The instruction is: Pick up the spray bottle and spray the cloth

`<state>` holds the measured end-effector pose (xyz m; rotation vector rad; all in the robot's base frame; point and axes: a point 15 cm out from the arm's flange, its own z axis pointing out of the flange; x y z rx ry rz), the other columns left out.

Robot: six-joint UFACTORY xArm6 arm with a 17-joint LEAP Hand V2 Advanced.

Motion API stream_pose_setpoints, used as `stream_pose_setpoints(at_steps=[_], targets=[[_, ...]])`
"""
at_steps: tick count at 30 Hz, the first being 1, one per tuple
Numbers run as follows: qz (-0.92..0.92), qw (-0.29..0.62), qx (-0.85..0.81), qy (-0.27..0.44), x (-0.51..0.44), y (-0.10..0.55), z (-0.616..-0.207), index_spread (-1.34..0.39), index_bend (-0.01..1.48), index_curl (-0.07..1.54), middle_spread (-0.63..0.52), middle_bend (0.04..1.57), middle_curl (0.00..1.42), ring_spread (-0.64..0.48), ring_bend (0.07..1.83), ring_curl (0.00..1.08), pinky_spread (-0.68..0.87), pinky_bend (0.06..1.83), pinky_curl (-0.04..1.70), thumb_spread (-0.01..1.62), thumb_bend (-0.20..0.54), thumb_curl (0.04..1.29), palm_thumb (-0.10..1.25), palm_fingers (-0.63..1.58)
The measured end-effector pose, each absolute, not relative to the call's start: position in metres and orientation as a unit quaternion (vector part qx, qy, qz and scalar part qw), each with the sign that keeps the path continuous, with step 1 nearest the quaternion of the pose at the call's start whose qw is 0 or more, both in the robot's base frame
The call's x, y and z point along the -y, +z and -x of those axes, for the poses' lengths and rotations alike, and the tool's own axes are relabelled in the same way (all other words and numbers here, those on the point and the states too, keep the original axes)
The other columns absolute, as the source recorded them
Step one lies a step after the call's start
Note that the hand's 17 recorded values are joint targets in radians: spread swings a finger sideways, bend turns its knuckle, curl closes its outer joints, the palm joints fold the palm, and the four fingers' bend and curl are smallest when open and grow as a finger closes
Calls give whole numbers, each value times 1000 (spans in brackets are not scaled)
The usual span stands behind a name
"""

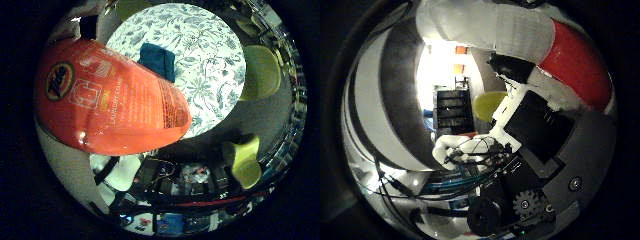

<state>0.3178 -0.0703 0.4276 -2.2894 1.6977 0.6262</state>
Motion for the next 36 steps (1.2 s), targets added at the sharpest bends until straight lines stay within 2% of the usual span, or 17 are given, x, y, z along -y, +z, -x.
stream_pose_setpoints(at_steps=[12,19,36], targets=[[822,-74,-544,153,52,429,-301,-182,1170,710,-67,1360,570,-153,1468,580,-199,1050,1167,859,-15,847,1032,1204],[816,-179,-528,153,54,423,-291,-182,1169,710,-67,1358,571,-153,1467,579,-204,1041,1180,865,-16,845,1022,1205],[789,-260,-529,175,57,375,-307,-184,1163,712,-68,1357,572,-153,1467,579,-211,1032,1197,897,-14,833,1034,1205]])
